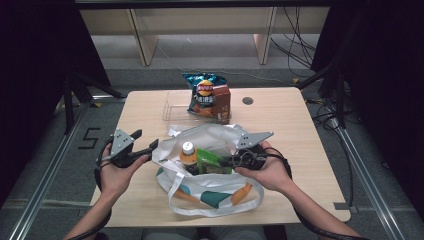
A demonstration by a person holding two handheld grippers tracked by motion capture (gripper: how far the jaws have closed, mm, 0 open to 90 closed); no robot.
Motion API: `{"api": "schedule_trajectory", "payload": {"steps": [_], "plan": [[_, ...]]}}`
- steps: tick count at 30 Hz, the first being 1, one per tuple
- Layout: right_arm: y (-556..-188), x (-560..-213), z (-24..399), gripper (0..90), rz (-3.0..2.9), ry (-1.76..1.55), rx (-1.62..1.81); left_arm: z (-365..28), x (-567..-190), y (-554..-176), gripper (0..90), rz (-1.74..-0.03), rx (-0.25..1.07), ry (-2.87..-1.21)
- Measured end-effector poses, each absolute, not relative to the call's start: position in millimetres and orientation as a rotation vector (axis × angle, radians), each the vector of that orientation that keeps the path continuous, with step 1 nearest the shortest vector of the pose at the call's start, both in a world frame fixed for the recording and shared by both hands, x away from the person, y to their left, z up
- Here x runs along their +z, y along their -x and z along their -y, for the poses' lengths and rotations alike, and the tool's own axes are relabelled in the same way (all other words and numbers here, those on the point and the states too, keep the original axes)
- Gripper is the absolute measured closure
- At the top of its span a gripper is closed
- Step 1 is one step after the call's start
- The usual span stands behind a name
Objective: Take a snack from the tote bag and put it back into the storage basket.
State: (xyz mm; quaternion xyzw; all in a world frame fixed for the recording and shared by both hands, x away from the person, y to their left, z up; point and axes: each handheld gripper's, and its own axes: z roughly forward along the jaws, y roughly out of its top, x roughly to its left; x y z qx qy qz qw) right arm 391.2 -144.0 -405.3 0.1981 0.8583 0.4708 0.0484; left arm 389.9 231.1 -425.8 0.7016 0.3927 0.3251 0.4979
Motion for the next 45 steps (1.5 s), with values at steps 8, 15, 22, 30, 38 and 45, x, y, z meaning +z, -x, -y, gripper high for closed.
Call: {"api": "schedule_trajectory", "payload": {"steps": [8,15,22,30,38,45], "plan": [[-389,-399,147,90.0,-2.562,-0.65,1.474,-231,-426,-390,31.4,-0.95,0.785,-1.697],[-390,-394,151,90.0,-2.52,-0.64,1.495,-230,-426,-390,31.4,-0.95,0.785,-1.698],[-391,-385,154,90.0,-2.457,-0.638,1.516,-232,-426,-390,31.4,-0.954,0.789,-1.696],[-393,-378,156,90.0,-2.412,-0.629,1.535,-231,-425,-390,31.4,-0.95,0.787,-1.686],[-395,-373,158,90.0,-2.377,-0.616,1.547,-231,-426,-390,31.4,-0.952,0.786,-1.685],[-394,-365,158,90.0,-2.384,-0.649,1.565,-231,-424,-389,31.5,-0.955,0.793,-1.689]]}}
